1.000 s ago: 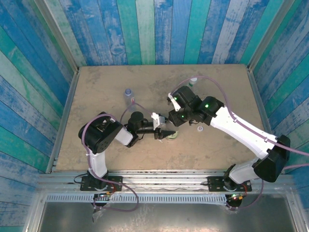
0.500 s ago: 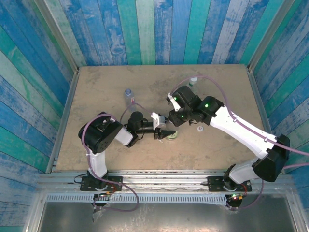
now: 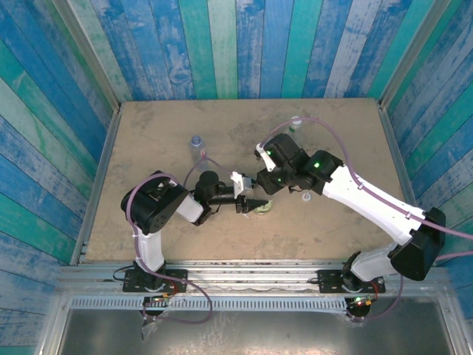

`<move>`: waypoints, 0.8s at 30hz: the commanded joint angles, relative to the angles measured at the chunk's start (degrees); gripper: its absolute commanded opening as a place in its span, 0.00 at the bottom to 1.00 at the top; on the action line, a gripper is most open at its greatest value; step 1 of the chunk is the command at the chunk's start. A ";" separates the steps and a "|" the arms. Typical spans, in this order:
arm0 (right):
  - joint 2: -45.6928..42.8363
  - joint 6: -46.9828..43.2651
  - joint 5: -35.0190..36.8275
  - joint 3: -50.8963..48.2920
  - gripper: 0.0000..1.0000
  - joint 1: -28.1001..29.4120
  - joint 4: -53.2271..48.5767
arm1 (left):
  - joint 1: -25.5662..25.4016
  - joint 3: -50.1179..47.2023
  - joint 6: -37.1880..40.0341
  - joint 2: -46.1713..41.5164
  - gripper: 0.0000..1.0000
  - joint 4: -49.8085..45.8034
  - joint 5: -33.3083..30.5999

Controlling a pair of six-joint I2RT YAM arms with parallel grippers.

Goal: Screw on the bottle caps

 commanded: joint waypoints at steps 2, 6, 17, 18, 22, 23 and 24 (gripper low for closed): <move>1.17 -0.61 -0.10 1.48 0.51 0.81 -1.32 | -0.02 -0.32 1.05 1.87 0.63 -4.61 -1.30; 0.28 -0.90 0.81 2.12 0.59 0.79 -1.21 | -0.01 -0.42 1.18 1.68 0.62 -4.77 -1.30; -4.76 1.53 2.53 -0.33 0.60 -0.88 1.40 | 0.00 -0.42 1.35 1.64 0.62 -5.04 -1.12; -5.38 1.75 0.42 -0.97 0.59 -1.53 2.25 | -0.03 -0.42 1.39 1.73 0.62 -5.04 -1.21; -7.18 3.03 -6.70 -4.23 0.52 -5.07 5.62 | 0.02 -0.30 1.06 1.93 0.63 -4.75 -1.04; -7.31 3.13 -7.42 -4.76 0.49 -5.78 5.81 | 0.02 -0.29 1.04 1.87 0.63 -4.66 -0.96; -7.32 3.10 -8.05 -5.13 0.47 -6.52 5.82 | -0.02 -0.33 1.01 1.84 0.62 -4.78 -0.95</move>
